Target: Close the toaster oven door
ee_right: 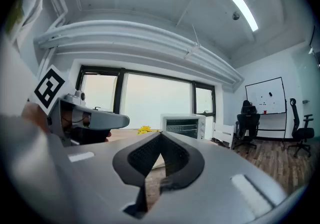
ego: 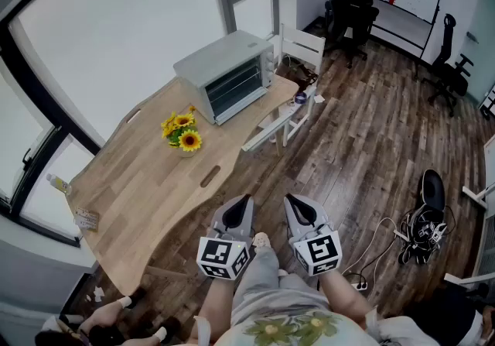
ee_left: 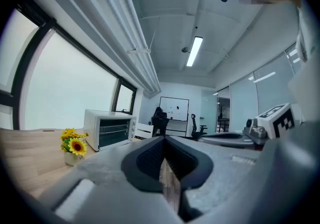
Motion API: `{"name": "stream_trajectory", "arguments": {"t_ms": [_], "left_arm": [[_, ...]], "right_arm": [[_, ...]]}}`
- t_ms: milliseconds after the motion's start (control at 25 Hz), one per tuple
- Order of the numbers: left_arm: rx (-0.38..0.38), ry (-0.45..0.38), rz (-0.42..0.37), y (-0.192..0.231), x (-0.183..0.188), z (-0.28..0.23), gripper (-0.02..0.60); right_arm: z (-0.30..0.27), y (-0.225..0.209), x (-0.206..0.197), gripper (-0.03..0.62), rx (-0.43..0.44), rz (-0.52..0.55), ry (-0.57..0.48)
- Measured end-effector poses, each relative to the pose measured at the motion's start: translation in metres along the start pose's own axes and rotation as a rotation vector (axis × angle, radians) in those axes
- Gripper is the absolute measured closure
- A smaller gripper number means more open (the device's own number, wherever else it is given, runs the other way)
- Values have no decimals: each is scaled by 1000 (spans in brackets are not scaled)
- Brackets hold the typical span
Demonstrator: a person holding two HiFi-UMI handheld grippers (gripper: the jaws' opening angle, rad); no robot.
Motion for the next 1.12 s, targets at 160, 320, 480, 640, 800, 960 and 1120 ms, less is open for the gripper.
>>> {"name": "stream_trajectory", "arguments": {"t_ms": [160, 320, 480, 640, 800, 960, 1120], "left_arm": [[-1, 2, 1, 0, 1, -9, 578], [-4, 11, 1, 5, -2, -21, 578], [-4, 21, 3, 12, -6, -35, 578], [-1, 30, 7, 23, -8, -53, 578], [8, 36, 11, 38, -9, -74, 578], [17, 41, 21, 53, -8, -97, 578], [23, 47, 31, 67, -8, -118, 578]], "right_arm": [[-6, -7, -3, 595, 12, 12, 13], [-15, -17, -6, 595, 8, 25, 14], [-27, -28, -11, 594, 6, 20, 23], [-44, -44, -16, 572, 10, -11, 35], [-66, -60, -22, 552, 8, -35, 61], [-90, -77, -24, 523, 22, -55, 77], [-114, -90, -28, 468, 44, -58, 105]]}}
Point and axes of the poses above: the fingertips, and each gripper's own axes: z backward along the fingers, y to its left, x out of its top, the point moved 2 cm from there along z, backward along the fingers, and after that the axes turned 3 degrees about -y, right-handed, at the moved point
